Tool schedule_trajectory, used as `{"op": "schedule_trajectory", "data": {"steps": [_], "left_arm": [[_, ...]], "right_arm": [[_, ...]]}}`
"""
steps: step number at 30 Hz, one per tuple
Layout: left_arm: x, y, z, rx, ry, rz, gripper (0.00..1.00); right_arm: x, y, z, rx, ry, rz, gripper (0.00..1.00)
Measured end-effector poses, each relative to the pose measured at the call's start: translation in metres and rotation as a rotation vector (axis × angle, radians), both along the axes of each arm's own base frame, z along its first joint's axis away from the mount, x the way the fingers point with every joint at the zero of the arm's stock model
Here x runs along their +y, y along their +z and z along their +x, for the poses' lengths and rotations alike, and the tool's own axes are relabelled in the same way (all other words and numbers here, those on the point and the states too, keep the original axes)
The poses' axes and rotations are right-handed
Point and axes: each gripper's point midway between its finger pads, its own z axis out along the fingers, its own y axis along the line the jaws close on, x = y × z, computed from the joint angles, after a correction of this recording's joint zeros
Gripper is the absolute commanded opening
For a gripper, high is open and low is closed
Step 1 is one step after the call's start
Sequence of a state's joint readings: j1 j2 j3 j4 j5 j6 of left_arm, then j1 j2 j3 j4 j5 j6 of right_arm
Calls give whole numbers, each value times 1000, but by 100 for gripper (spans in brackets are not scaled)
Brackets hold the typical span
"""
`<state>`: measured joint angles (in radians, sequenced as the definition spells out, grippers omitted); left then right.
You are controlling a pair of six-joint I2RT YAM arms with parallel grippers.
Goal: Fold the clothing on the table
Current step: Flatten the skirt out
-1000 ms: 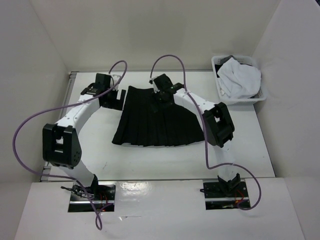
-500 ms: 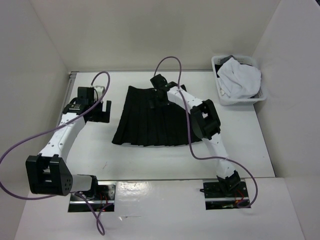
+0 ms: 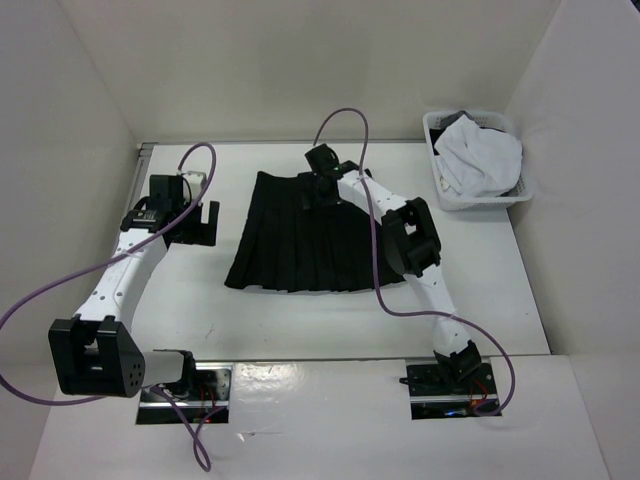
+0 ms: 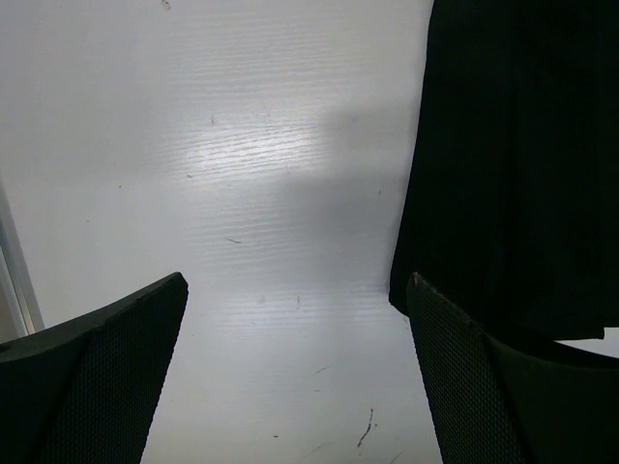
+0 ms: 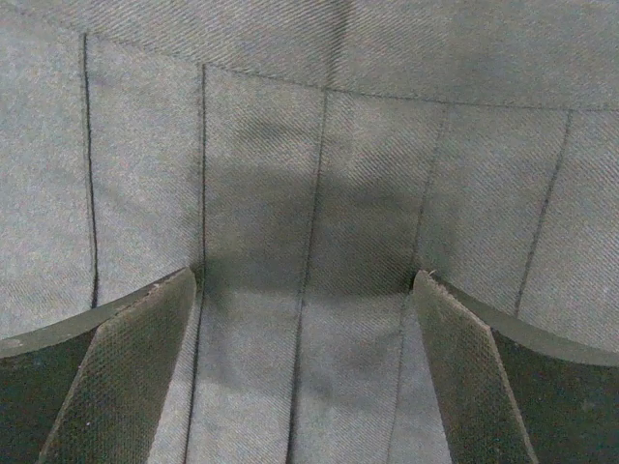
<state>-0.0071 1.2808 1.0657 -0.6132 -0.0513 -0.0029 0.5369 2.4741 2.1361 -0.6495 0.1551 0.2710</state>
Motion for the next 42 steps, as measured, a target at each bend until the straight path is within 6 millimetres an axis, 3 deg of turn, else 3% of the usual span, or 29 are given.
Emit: {"op": "schedule_trajectory", "data": {"steps": [9, 18, 22, 27, 34, 42], "left_arm": [[-1, -8, -3, 23, -3, -3, 100], [-1, -9, -3, 25, -3, -3, 100], [-1, -8, -3, 24, -3, -3, 100], [-1, -9, -3, 25, -3, -3, 100], [-1, -9, -3, 25, -3, -3, 100], [-1, -9, -3, 25, -3, -3, 100]], "right_arm": [[-4, 0, -5, -46, -3, 17, 97], [-17, 1, -39, 4, -25, 41, 97], [-18, 1, -43, 8, -30, 37, 97], [-12, -1, -50, 2, -4, -4, 97], [12, -3, -70, 10, 94, -27, 97], [14, -4, -74, 16, 138, -34, 97]]}}
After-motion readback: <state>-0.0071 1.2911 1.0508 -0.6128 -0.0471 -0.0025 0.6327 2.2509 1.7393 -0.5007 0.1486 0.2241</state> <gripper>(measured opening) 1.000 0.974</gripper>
